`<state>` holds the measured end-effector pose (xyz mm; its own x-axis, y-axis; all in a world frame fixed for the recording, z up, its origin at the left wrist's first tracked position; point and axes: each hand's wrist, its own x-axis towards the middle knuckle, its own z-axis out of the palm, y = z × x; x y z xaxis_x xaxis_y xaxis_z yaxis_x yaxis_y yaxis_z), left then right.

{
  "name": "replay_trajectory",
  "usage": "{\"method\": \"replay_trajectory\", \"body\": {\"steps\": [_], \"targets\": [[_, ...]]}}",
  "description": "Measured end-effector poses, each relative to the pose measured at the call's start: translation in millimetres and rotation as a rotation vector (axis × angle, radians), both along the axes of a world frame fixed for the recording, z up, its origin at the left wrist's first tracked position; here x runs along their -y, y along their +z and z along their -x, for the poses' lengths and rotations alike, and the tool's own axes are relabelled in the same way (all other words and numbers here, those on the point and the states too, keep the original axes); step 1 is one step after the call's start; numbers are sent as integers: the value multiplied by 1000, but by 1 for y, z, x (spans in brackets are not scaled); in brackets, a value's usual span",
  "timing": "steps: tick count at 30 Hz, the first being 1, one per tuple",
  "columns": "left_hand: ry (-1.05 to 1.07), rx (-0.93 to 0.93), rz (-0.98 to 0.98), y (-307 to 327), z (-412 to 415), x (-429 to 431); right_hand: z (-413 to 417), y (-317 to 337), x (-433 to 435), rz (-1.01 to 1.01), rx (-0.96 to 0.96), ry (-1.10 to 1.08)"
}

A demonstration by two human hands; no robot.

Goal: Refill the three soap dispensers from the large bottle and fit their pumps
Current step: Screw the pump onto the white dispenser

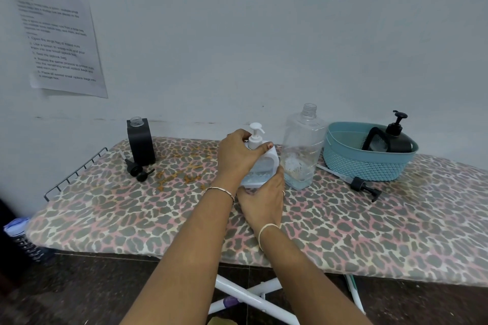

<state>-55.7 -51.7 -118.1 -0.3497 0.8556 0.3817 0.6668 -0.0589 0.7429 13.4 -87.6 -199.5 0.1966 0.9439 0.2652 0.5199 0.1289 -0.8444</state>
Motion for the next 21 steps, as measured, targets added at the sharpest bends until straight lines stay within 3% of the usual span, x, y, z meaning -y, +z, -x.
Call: {"method": "replay_trajectory", "body": {"steps": [5, 21], "targets": [[89, 22, -36, -4, -5, -3, 0, -1, 0, 10, -1, -1], [-8, -89, -16, 3, 4, 0, 0, -1, -1, 6, -9, 4]]}}
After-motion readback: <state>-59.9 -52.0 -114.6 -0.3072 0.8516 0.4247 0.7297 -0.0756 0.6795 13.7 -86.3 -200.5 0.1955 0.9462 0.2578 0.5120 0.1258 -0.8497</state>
